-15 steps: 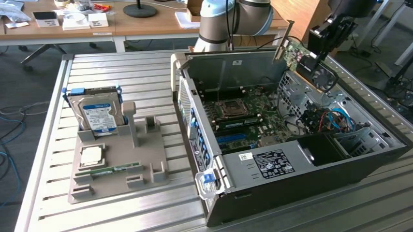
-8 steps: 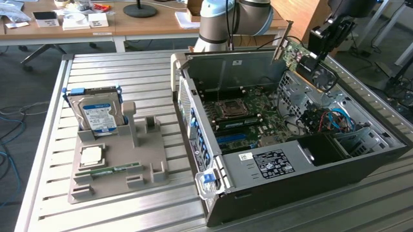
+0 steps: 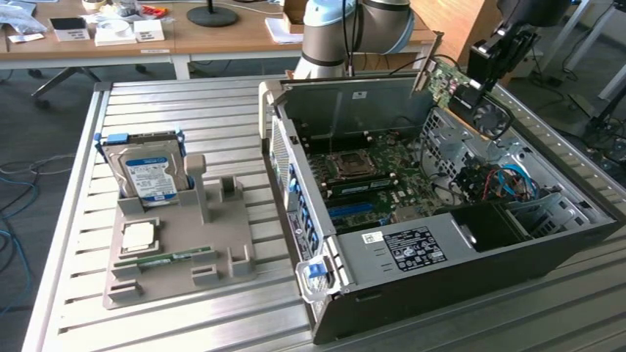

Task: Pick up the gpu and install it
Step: 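Insert the gpu into the slot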

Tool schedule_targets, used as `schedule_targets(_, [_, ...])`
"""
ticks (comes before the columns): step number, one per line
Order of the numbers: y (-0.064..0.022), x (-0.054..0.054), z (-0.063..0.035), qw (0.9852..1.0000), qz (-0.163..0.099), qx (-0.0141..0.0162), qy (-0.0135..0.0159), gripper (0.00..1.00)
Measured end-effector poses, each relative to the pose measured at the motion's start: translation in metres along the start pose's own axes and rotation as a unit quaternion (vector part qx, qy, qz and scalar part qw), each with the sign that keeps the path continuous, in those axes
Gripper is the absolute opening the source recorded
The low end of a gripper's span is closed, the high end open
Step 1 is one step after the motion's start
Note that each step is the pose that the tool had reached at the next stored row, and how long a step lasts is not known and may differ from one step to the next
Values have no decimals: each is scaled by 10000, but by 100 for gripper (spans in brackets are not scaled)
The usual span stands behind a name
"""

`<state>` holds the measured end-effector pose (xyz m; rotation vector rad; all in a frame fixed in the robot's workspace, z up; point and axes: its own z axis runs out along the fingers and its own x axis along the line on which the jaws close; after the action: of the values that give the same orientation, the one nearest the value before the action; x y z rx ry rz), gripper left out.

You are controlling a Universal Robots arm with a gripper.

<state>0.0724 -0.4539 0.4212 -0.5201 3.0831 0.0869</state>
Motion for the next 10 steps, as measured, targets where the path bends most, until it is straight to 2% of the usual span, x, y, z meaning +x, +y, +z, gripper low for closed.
schedule_targets(5, [0, 0, 0, 9996, -280, -6, 15, 27])
schedule_targets(10, [0, 0, 2, 9979, -642, -14, 34, 27])
